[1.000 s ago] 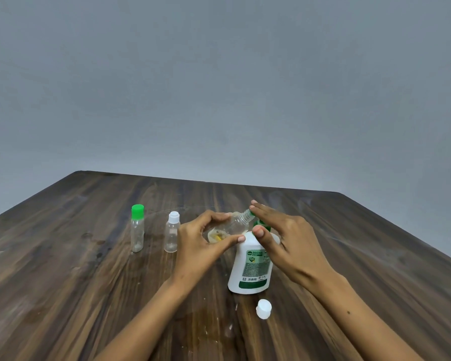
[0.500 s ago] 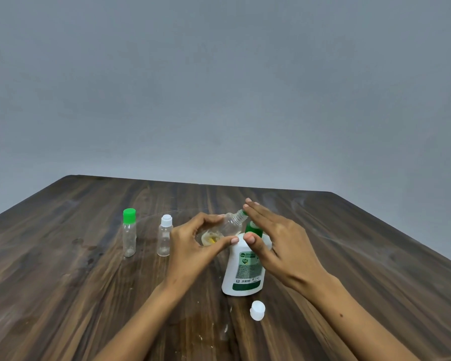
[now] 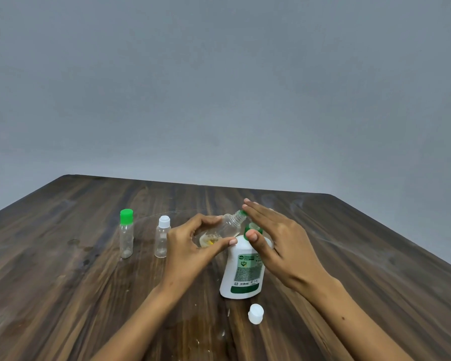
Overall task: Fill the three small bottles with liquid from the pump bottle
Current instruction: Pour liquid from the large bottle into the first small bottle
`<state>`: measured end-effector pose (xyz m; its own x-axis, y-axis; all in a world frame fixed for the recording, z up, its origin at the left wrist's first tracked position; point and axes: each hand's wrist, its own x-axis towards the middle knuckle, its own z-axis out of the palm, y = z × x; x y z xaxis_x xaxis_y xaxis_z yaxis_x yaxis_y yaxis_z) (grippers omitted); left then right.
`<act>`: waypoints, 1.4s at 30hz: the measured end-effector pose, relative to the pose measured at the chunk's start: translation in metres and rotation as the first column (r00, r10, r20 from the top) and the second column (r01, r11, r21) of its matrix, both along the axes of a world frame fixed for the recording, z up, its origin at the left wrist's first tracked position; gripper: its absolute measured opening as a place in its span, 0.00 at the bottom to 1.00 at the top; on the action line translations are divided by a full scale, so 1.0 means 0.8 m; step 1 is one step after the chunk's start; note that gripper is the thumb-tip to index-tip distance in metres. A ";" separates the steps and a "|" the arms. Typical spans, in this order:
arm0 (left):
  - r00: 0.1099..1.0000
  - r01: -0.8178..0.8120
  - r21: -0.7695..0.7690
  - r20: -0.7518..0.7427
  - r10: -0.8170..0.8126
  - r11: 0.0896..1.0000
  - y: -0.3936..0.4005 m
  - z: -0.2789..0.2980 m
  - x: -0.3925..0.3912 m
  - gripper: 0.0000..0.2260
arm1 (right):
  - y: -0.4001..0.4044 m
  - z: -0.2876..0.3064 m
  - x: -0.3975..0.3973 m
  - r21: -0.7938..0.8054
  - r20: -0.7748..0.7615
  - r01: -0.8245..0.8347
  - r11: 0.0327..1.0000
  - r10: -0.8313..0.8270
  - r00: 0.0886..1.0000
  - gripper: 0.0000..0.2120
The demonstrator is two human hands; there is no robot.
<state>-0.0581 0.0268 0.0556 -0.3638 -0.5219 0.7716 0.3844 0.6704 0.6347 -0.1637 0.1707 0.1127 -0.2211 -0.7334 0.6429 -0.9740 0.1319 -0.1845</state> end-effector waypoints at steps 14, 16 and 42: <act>1.000 -0.013 0.019 -0.001 0.013 1.000 0.000 -0.001 0.000 0.18 | -0.002 -0.001 -0.002 -0.045 -0.011 0.001 0.999 -0.001 1.000 0.45; 1.000 -0.007 0.022 0.001 0.007 1.000 0.000 -0.001 0.000 0.18 | -0.004 -0.002 0.000 -0.064 -0.005 0.008 0.998 -0.008 1.000 0.45; 1.000 -0.016 0.053 -0.004 0.016 0.998 0.001 -0.003 -0.002 0.17 | -0.004 -0.002 -0.007 -0.013 0.037 -0.016 1.000 0.016 0.999 0.44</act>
